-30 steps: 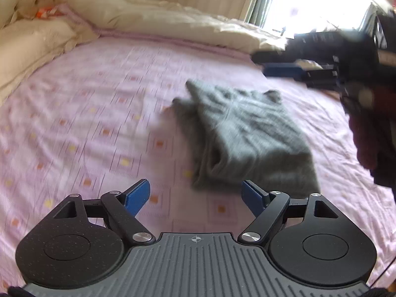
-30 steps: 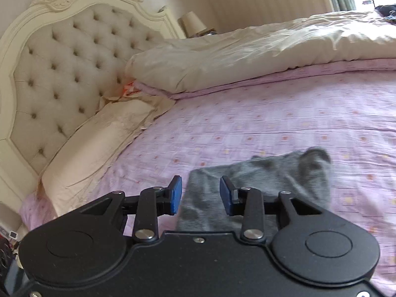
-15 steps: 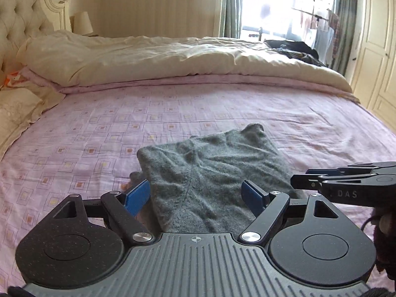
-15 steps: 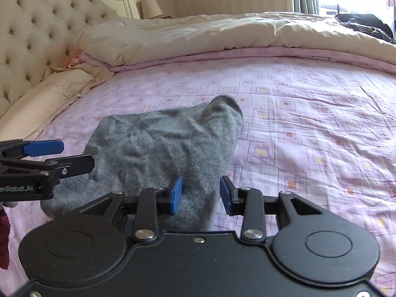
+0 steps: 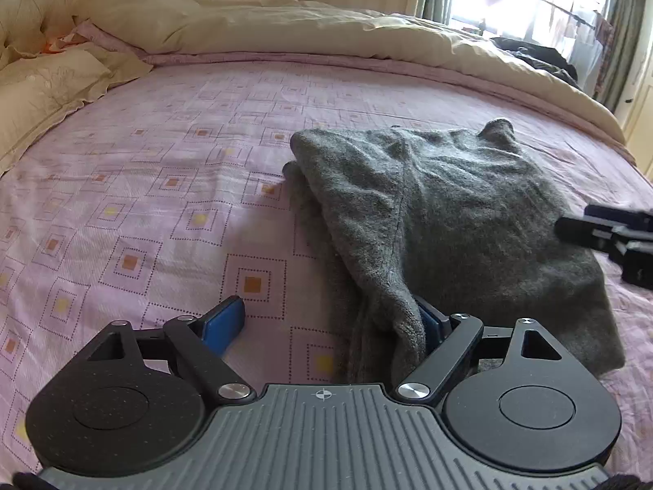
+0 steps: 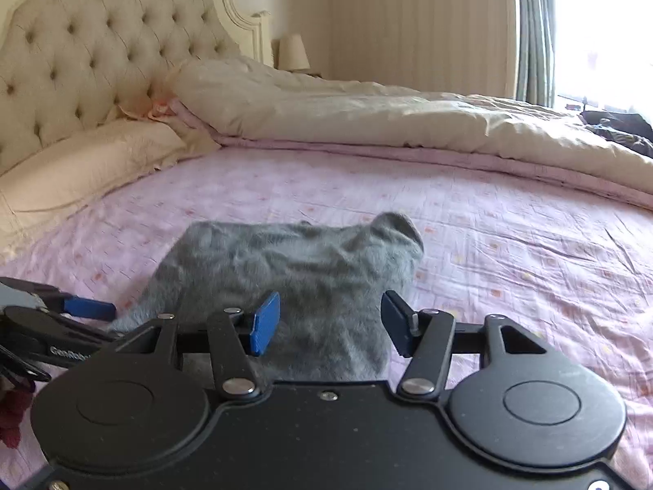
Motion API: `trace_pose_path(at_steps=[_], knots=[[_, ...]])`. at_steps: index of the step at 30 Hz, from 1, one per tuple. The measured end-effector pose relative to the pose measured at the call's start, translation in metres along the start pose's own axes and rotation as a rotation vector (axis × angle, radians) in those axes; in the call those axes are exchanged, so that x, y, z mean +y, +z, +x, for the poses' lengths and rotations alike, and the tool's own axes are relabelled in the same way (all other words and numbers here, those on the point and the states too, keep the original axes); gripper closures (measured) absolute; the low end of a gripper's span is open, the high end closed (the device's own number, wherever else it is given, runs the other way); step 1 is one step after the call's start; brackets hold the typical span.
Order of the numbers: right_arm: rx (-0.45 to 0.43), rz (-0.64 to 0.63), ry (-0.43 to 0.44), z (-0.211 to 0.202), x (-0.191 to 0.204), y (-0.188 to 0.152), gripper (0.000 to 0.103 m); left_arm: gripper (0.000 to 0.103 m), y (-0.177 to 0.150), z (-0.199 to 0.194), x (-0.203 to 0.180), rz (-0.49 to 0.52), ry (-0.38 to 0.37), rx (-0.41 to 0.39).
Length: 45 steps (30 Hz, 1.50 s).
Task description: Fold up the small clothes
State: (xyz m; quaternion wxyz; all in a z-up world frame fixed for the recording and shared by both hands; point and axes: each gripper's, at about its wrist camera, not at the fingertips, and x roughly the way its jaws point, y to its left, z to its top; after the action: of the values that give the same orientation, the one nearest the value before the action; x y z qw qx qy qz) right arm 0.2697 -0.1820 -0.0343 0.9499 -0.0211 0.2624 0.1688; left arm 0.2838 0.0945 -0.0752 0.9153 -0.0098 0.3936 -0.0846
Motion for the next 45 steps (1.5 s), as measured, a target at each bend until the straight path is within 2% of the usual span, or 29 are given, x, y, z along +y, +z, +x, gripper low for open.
trace_pose_path(at_steps=[1,3,6,10,15,16,18,21,24,29,35,42,45], knots=[[0.007,0.003,0.026,0.003,-0.001,0.003,0.053,0.018,0.000,0.000,-0.001,-0.005,0.000,0.000],[0.047,-0.005,0.048,0.019,-0.001,0.010,0.061,0.017,0.000,0.000,-0.001,-0.012,-0.002,0.001],[0.083,-0.015,0.028,0.047,-0.004,0.013,0.062,0.016,0.000,0.004,0.000,-0.023,-0.011,-0.002],[0.151,0.042,-0.007,0.087,-0.022,0.025,0.063,0.016,-0.001,0.005,0.002,-0.026,-0.020,-0.002],[0.201,0.084,-0.104,0.114,-0.045,0.041,0.061,0.015,-0.001,0.006,0.004,-0.036,-0.025,-0.004],[0.187,0.103,-0.107,0.110,-0.050,0.043,0.057,0.015,-0.001,0.006,0.004,-0.037,-0.024,-0.004],[0.138,0.159,-0.088,0.092,-0.058,0.045,0.054,0.014,0.000,0.007,0.004,-0.042,-0.026,0.000],[0.087,0.224,-0.046,0.061,-0.069,0.040,0.039,0.014,0.003,0.007,0.007,-0.055,-0.039,0.012],[0.086,0.255,0.002,0.032,-0.074,0.027,0.038,0.015,0.009,0.007,0.011,-0.086,-0.064,0.040],[0.113,0.332,0.108,-0.004,-0.075,-0.006,0.032,0.016,0.026,0.002,0.019,-0.148,-0.119,0.043],[0.148,0.412,0.205,-0.015,-0.065,-0.035,0.031,0.016,0.051,0.010,0.031,-0.241,-0.188,0.038],[0.181,0.475,0.294,-0.003,-0.053,-0.058,0.031,0.016,0.071,0.054,0.035,-0.268,-0.186,0.122],[0.173,0.487,0.311,0.001,-0.048,-0.062,0.028,0.016,0.074,0.069,0.038,-0.305,-0.211,0.134]])
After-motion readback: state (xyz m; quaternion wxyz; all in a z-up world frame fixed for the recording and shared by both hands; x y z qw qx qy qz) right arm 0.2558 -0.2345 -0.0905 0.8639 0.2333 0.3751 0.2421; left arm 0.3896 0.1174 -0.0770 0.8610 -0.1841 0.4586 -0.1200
